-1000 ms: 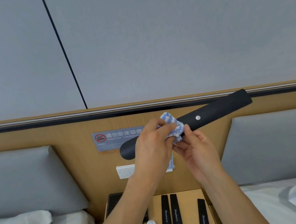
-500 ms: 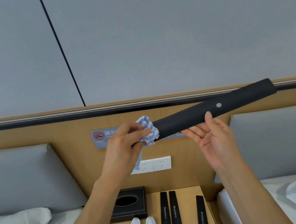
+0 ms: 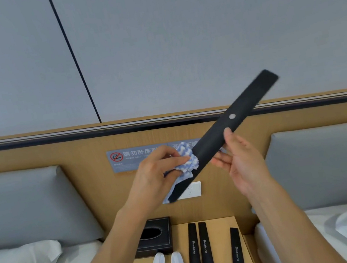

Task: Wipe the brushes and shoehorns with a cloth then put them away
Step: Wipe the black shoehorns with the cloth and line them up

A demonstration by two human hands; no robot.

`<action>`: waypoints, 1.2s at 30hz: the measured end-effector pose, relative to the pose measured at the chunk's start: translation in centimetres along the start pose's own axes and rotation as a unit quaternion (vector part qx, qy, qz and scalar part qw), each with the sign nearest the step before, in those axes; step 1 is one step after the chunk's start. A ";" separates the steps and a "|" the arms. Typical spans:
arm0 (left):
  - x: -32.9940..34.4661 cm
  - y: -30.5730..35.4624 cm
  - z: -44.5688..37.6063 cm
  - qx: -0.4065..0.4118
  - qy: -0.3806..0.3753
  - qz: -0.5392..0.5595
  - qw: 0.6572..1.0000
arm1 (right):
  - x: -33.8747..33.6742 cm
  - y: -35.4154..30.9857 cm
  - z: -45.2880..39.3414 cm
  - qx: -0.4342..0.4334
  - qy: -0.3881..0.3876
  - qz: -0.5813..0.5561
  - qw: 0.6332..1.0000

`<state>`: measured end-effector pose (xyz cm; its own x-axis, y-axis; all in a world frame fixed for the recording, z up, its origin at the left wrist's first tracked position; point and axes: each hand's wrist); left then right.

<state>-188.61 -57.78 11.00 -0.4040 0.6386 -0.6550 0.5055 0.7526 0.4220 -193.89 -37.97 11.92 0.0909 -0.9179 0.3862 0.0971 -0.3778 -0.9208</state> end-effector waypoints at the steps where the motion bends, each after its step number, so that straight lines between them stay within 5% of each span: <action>1: 0.3 0.5 -0.4 0.006 0.003 0.008 1.000 | 0.3 0.3 0.1 0.003 -0.010 0.028 1.000; 9: 1.5 3.3 -3.7 0.028 0.010 0.015 0.999 | 0.5 0.9 0.9 0.035 -0.072 0.102 0.992; 16: 1.2 3.9 -5.3 0.026 0.038 0.023 0.999 | -0.8 0.5 1.3 -0.034 -0.187 0.147 0.971; 36: -3.6 5.6 -13.2 0.022 0.136 -0.027 0.990 | -0.9 -0.3 1.8 -0.064 -0.250 0.213 0.942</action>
<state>-194.37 -53.75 24.06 -0.6183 0.6224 -0.4800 0.5084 0.7824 0.3597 -192.19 -36.81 11.90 0.5535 -0.8298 -0.0710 -0.1705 -0.0295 -0.9849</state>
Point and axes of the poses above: each hand's wrist, its own z-axis away from the middle knuckle, its own x-axis out of the palm, y = z × x, and after that the axes turned 2 degrees about z, right-handed
